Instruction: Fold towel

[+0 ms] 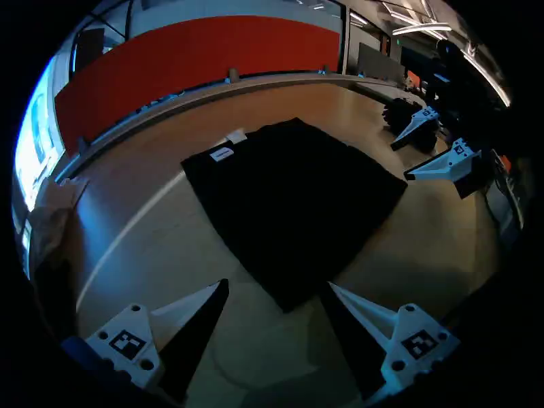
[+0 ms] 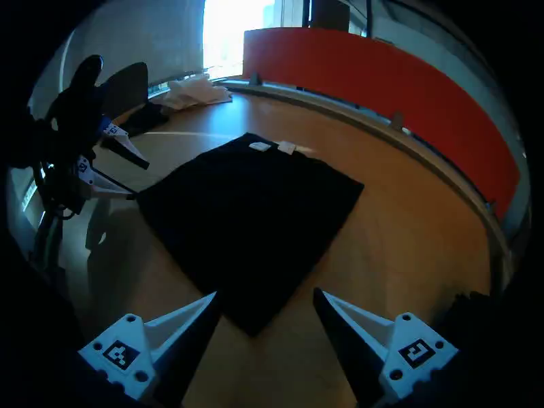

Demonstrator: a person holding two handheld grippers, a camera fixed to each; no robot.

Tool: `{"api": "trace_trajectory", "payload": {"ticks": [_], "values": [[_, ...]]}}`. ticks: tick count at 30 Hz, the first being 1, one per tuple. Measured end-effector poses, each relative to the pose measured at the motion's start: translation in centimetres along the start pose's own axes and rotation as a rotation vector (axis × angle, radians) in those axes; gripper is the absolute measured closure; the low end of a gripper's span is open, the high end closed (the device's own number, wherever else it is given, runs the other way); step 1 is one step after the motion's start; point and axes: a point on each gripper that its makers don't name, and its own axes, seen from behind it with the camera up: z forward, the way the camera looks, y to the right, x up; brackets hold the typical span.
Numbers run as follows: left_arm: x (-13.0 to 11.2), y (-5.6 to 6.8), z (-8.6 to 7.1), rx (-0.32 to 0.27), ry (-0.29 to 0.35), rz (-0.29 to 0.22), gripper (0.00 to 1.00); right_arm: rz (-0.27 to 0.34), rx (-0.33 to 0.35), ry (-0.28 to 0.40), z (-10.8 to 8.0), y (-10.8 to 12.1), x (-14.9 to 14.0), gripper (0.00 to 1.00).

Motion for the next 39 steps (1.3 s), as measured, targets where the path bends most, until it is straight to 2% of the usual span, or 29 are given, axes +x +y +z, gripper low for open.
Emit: {"api": "trace_trajectory", "payload": {"ticks": [6, 14, 20, 25, 29, 39], "values": [[-0.7, 0.9, 1.0, -0.028, -0.029, 0.02, 0.02, -0.013, 0.009, -0.032, 0.9, 0.1, -1.3, 0.01], [-1.0, 1.4, 1.7, -0.048, -0.046, 0.032, 0.02, -0.04, 0.029, -0.068, 1.1, -0.1, -2.7, 0.01], [-1.2, 1.5, 1.9, -0.045, -0.052, 0.052, 0.03, -0.042, 0.051, -0.078, 1.4, -0.4, -3.1, 0.06], [-1.2, 1.4, 1.9, -0.031, -0.056, 0.048, 0.05, -0.03, 0.073, -0.078, 1.3, -0.8, -3.2, 0.18], [-1.2, 1.2, 2.0, -0.02, -0.062, 0.033, 0.16, -0.026, 0.08, -0.077, 1.2, -1.0, -3.2, 0.26], [-1.2, 1.5, 1.9, -0.022, -0.081, 0.037, 0.34, -0.02, 0.082, -0.075, 1.2, -1.2, -3.0, 0.48]]}}
